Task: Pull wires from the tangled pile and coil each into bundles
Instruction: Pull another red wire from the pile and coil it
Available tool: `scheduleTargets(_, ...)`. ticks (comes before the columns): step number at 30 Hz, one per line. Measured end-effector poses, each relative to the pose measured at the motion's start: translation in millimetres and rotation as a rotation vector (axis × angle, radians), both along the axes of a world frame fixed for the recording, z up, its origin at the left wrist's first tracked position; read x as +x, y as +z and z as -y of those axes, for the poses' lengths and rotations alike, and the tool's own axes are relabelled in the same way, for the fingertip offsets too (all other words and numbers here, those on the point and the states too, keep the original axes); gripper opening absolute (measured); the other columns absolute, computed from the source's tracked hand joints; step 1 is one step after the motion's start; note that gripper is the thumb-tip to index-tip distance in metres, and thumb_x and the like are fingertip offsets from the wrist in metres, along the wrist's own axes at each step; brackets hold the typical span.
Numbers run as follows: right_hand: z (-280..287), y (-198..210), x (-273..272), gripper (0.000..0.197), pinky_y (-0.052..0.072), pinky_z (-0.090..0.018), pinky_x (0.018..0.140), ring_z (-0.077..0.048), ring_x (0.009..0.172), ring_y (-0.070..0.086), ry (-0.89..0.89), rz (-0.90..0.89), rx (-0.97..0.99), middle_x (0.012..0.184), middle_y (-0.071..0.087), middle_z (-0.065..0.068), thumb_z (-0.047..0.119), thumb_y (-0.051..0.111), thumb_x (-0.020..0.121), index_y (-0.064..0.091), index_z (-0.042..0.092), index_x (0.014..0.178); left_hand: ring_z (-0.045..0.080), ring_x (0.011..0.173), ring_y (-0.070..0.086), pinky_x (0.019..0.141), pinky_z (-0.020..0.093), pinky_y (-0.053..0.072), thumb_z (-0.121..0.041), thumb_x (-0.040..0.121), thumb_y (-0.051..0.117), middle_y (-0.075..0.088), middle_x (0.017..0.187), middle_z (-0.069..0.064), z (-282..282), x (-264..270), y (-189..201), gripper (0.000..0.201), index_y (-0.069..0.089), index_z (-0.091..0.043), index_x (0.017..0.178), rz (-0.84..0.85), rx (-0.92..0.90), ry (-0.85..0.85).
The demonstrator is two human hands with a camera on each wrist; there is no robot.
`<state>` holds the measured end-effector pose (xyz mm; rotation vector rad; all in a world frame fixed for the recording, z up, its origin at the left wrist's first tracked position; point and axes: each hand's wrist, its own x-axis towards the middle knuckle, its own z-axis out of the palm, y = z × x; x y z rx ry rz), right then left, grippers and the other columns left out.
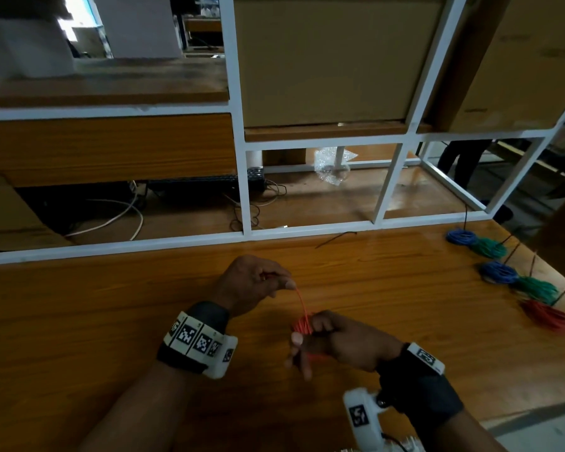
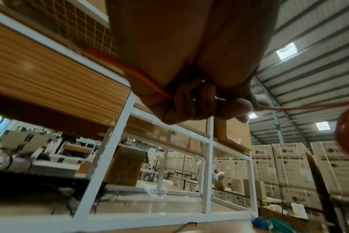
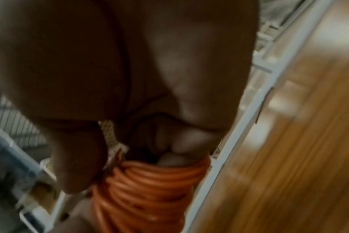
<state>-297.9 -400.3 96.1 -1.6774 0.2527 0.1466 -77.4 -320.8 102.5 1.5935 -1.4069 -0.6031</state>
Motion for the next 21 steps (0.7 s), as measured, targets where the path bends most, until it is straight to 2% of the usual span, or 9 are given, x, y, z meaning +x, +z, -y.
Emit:
scheduleTargets(2, -3, 3, -4, 0.029, 0.043, -0.052, 0.114, -0.040, 0.121, 0.063, -0.011, 0.129, 0.289, 0.087, 0.072, -0.017, 0.019, 0.049, 0.108, 0.063, -0.005, 0.101, 0.016, 0.070, 0.069, 0.061, 0.026, 0.057, -0.017, 0.083, 0.078, 0.076, 0.086, -0.001, 3, -4, -1, 0.008, 0.079, -0.011, 0.089, -0.108, -0.033, -0.018)
scheduleTargets(4, -4, 7, -6, 0.022, 0.040, -0.054, 0.115, -0.041, 0.123, 0.061, -0.084, 0.237, 0.484, 0.088, 0.072, -0.019, 0.014, 0.043, 0.107, 0.061, 0.000, 0.107, 0.020, 0.066, 0.067, 0.060, 0.025, 0.055, -0.023, 0.084, 0.077, 0.075, 0.084, 0.007, 6, -6, -5, 0.017, 0.078, -0.007, 0.091, -0.149, -0.074, -0.036)
scheduleTargets(7, 2, 10, -7, 0.024, 0.031, -0.060, 0.121, -0.042, 0.125, 0.061, -0.231, 0.301, 0.534, 0.090, 0.072, -0.023, 0.016, 0.044, 0.106, 0.062, 0.001, 0.111, 0.022, 0.066, 0.065, 0.062, 0.026, 0.054, -0.042, 0.082, 0.074, 0.072, 0.078, 0.013, 7, -9, -15, 0.036, 0.077, -0.008, 0.091, -0.208, -0.113, -0.026)
scheduleTargets(9, 2, 15, -9, 0.023, 0.034, -0.058, 0.120, -0.044, 0.125, 0.060, -0.282, 0.333, 0.506, 0.092, 0.071, -0.024, 0.018, 0.047, 0.105, 0.061, 0.001, 0.110, 0.020, 0.065, 0.065, 0.061, 0.028, 0.052, -0.043, 0.082, 0.075, 0.071, 0.073, 0.010, 8, -9, -21, 0.036, 0.077, -0.008, 0.091, -0.243, -0.123, 0.015)
scheduleTargets(13, -15, 46, -7, 0.020, 0.057, -0.047, 0.095, -0.055, 0.095, 0.067, -0.246, 0.457, 0.421, 0.099, 0.065, -0.033, 0.014, 0.041, 0.107, 0.058, 0.002, 0.110, 0.012, 0.072, 0.068, 0.065, 0.024, 0.054, -0.029, 0.079, 0.079, 0.074, 0.078, -0.002, 5, -29, -28, 0.029, 0.076, -0.005, 0.095, -0.410, -0.135, -0.060)
scheduleTargets(15, -18, 62, -2, 0.021, 0.062, -0.036, 0.079, -0.040, 0.104, 0.072, -0.326, 0.567, 0.537, 0.101, 0.065, -0.034, 0.014, 0.040, 0.106, 0.055, 0.000, 0.111, 0.004, 0.063, 0.065, 0.060, 0.018, 0.051, -0.039, 0.065, 0.083, 0.072, 0.069, -0.008, 3, -48, -32, 0.022, 0.081, -0.021, 0.078, -0.589, -0.108, -0.074)
scheduleTargets(17, -10, 66, 5, 0.024, 0.061, -0.031, 0.075, -0.030, 0.119, 0.067, -0.505, 0.667, 0.577, 0.106, 0.072, -0.026, 0.017, 0.038, 0.108, 0.056, 0.001, 0.111, 0.002, 0.053, 0.057, 0.055, 0.016, 0.044, -0.047, 0.065, 0.074, 0.067, 0.061, -0.008, 3, -63, -35, 0.015, 0.080, -0.035, 0.073, -0.567, -0.089, -0.042)
scheduleTargets(19, 3, 57, 12, 0.028, 0.056, -0.034, 0.092, -0.028, 0.126, 0.064, -0.696, 0.704, 0.415, 0.110, 0.074, -0.020, 0.017, 0.035, 0.111, 0.059, 0.003, 0.112, 0.005, 0.056, 0.057, 0.060, 0.021, 0.046, -0.052, 0.071, 0.071, 0.065, 0.062, -0.003, 3, -71, -37, 0.021, 0.080, -0.035, 0.077, -0.516, -0.072, -0.006)
scheduleTargets(21, 13, 40, 17, 0.026, 0.048, -0.042, 0.107, -0.028, 0.122, 0.066, -0.813, 0.703, 0.029, 0.109, 0.076, -0.015, 0.017, 0.039, 0.112, 0.064, 0.008, 0.112, 0.005, 0.061, 0.061, 0.062, 0.023, 0.048, -0.050, 0.078, 0.071, 0.067, 0.063, -0.007, 2, -73, -31, 0.020, 0.079, -0.032, 0.081, -0.393, -0.082, 0.037)
